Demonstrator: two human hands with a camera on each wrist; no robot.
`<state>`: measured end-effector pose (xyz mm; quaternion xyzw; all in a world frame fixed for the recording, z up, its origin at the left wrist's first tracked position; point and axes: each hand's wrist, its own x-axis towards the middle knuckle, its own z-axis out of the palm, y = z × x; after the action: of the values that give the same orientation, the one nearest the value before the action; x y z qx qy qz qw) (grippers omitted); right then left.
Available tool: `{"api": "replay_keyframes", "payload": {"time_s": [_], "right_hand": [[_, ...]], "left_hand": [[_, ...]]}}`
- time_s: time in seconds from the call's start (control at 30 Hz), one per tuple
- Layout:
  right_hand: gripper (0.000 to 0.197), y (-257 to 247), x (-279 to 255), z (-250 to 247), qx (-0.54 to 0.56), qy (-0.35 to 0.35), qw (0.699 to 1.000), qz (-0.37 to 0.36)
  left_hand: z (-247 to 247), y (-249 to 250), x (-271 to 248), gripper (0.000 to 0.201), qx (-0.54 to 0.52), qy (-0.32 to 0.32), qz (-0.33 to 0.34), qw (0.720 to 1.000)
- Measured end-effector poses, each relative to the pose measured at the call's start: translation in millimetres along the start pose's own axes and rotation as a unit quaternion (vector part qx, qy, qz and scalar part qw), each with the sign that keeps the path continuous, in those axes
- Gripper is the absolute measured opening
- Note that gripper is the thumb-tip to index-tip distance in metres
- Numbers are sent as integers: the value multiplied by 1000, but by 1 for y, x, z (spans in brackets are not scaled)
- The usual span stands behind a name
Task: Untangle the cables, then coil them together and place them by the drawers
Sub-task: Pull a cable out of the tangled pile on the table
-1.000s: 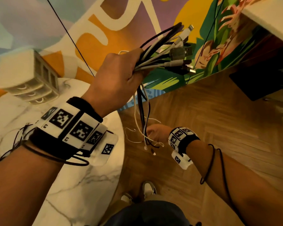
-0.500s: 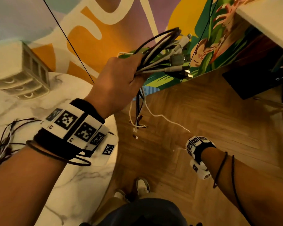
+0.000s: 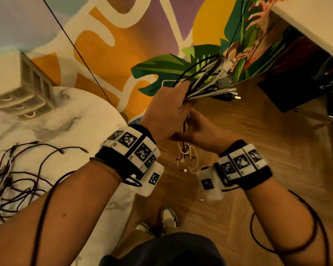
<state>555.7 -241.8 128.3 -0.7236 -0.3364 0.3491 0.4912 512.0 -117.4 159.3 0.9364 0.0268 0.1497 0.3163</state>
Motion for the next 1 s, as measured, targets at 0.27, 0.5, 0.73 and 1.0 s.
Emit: {"api": "replay_keyframes", "payload": {"time_s": [0.27,0.5,0.73,1.0], "right_hand": [[42,54,19,25,42,199,978,39],[37,165,-5,29,-114,185,925,311],[36,134,9,35,-194,17,963,187],[45,21,16,30,368,-91,923,67]], "left_hand": [[-34,-20,-10,19,-30,16,-50,998],[-64,-26,-7,35,-237,115,-104,959],[-9,-15,-22,37,-406,20,-184,895],[28,-23,-66,22,-349,-86,-277,891]]}}
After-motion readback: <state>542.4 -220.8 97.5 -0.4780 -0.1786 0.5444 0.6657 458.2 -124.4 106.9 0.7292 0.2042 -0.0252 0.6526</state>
